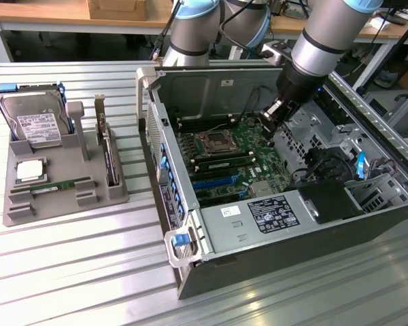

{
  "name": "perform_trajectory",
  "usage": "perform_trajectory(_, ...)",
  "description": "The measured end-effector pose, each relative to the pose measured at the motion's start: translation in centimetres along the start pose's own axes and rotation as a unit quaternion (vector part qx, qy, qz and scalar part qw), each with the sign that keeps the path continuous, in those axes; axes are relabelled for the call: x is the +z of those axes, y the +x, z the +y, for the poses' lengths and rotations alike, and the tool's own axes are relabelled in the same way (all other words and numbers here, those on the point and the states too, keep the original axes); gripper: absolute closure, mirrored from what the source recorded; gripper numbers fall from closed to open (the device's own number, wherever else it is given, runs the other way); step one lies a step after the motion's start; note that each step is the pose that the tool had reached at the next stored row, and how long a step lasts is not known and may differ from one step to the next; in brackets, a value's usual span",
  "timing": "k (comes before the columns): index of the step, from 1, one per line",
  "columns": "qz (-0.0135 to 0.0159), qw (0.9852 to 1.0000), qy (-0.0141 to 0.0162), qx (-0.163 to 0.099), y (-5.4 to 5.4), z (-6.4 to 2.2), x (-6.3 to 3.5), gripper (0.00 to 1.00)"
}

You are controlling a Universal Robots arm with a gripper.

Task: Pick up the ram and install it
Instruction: 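Press down the ram until it locks into place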

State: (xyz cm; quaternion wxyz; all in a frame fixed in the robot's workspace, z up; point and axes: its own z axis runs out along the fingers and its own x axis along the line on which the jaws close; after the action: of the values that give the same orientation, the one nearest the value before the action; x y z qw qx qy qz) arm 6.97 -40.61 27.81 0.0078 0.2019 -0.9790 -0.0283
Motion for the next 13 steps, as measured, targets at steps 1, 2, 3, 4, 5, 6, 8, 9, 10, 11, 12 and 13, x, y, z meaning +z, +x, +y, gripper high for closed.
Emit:
perform_trajectory(1,-0.0003,1.0000,0.0000,0.005,0.00,0.00,0.00,0.89)
perform_trajectory(2,-0.0005,1.0000,0.0000,0.009,0.00,0.00,0.00,0.89)
perform_trajectory(3,-0.0010,0.9999,-0.0001,0.017,0.00,0.00,0.00,0.89)
perform_trajectory(4,-0.0013,0.9997,-0.0001,0.023,0.00,0.00,0.00,0.89)
perform_trajectory(5,-0.0018,0.9996,-0.0001,0.030,0.00,0.00,0.00,0.89)
perform_trajectory(6,-0.0021,0.9994,-0.0001,0.035,0.00,0.00,0.00,0.89)
perform_trajectory(8,-0.0027,0.9990,-0.0002,0.045,0.00,0.00,0.00,0.89)
perform_trajectory(9,-0.0030,0.9987,-0.0002,0.051,0.00,0.00,0.01,0.89)
perform_trajectory(10,-0.0033,0.9984,-0.0003,0.056,0.00,0.00,0.01,0.89)
perform_trajectory(11,-0.0035,0.9983,-0.0002,0.059,0.00,0.00,0.00,0.89)
perform_trajectory(12,-0.0036,0.9981,-0.0003,0.062,0.00,0.00,0.00,0.89)
perform_trajectory(13,-0.0039,0.9978,-0.0003,0.066,0.00,0.00,0.01,0.89)
